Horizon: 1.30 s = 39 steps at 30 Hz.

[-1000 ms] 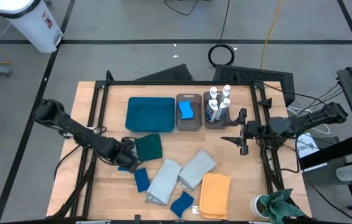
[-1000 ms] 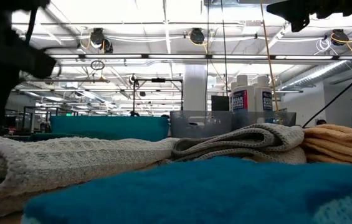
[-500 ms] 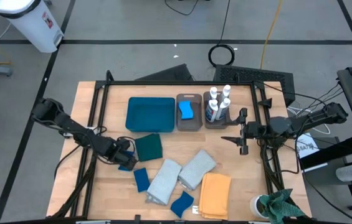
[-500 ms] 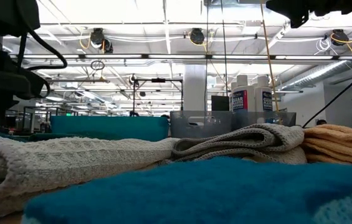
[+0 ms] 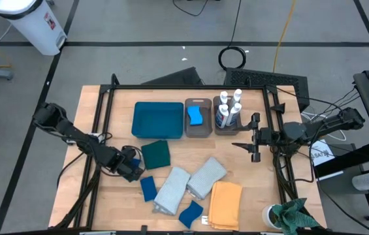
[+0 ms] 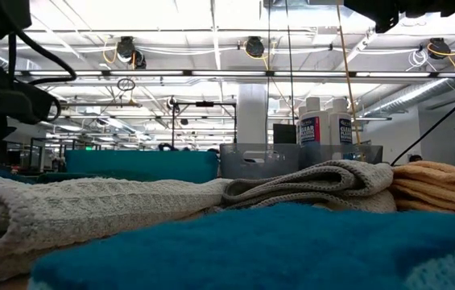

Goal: Pick & Place Kitchen Items
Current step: Put the blue sponge into the left black bin

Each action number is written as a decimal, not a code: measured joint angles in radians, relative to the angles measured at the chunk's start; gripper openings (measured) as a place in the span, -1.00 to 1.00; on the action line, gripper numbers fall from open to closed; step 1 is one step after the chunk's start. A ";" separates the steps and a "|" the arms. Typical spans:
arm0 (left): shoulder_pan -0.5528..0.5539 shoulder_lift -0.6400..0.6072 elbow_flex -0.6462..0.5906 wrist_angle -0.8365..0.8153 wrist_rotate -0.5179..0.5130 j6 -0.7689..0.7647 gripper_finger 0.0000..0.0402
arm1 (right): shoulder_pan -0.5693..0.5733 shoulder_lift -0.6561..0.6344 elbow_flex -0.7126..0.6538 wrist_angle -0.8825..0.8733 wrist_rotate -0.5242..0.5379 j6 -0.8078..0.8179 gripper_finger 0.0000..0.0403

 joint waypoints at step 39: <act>0.055 -0.174 0.277 0.126 -0.577 0.662 -0.93 | 0.000 0.057 0.000 0.006 0.000 0.016 0.05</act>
